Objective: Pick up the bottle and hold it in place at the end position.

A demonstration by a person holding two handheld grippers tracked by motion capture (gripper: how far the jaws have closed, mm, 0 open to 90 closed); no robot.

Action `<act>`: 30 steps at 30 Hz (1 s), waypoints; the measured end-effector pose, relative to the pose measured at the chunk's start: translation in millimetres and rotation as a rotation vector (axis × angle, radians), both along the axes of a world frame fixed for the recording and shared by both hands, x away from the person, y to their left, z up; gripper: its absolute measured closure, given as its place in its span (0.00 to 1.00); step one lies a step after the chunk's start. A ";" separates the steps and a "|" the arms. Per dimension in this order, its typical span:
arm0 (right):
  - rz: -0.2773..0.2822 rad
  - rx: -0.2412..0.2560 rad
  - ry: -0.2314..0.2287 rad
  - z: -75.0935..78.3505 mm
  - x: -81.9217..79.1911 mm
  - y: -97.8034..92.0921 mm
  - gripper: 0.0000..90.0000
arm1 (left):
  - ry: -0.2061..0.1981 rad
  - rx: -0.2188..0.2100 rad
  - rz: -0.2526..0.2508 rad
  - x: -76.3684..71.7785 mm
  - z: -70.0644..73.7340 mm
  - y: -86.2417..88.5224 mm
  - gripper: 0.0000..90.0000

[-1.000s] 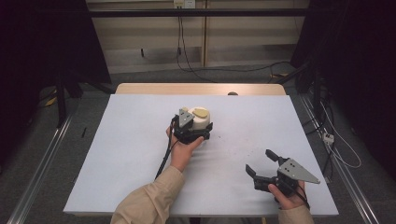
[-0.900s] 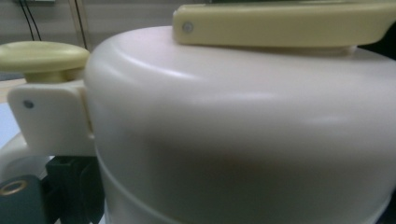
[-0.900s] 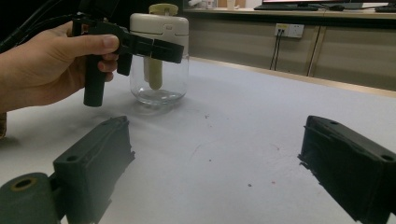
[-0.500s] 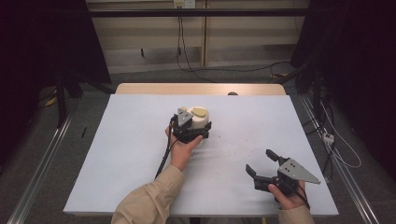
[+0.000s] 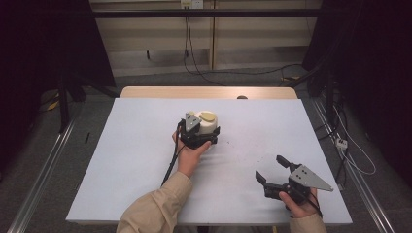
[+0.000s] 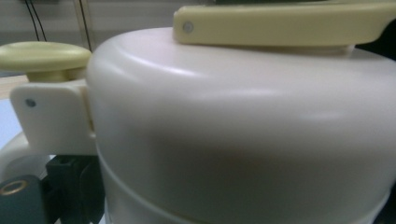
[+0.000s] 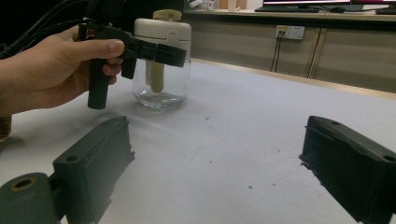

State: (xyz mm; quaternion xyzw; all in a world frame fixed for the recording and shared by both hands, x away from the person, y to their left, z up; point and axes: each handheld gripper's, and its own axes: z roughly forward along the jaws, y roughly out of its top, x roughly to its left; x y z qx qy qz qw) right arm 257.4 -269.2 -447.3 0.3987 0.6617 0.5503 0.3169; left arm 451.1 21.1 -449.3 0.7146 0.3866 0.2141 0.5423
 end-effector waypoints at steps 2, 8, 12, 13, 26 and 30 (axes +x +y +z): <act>-0.002 0.005 0.000 0.1 -0.1 -0.3 0.08 | 0.001 0.001 0.002 0.1 -0.1 0.2 0.06; 0.002 0.000 -0.001 0.1 0.0 0.2 0.08 | -0.003 -0.001 0.006 0.1 -0.3 -0.4 0.06; 0.001 0.001 -0.001 0.2 -0.3 0.1 0.08 | -0.004 -0.002 0.001 -0.5 -0.6 -1.9 0.06; 0.001 0.001 -0.002 0.1 -0.2 0.1 0.08 | -0.008 0.002 0.000 -0.6 -0.6 -2.0 0.06; 0.002 -0.001 -0.003 0.4 -0.6 1.1 0.08 | -0.013 0.002 -0.003 -0.6 -2.6 -5.8 0.06; 0.005 -0.005 -0.004 0.2 -0.4 1.4 0.08 | -0.024 0.002 -0.003 -1.3 -3.5 -9.3 0.06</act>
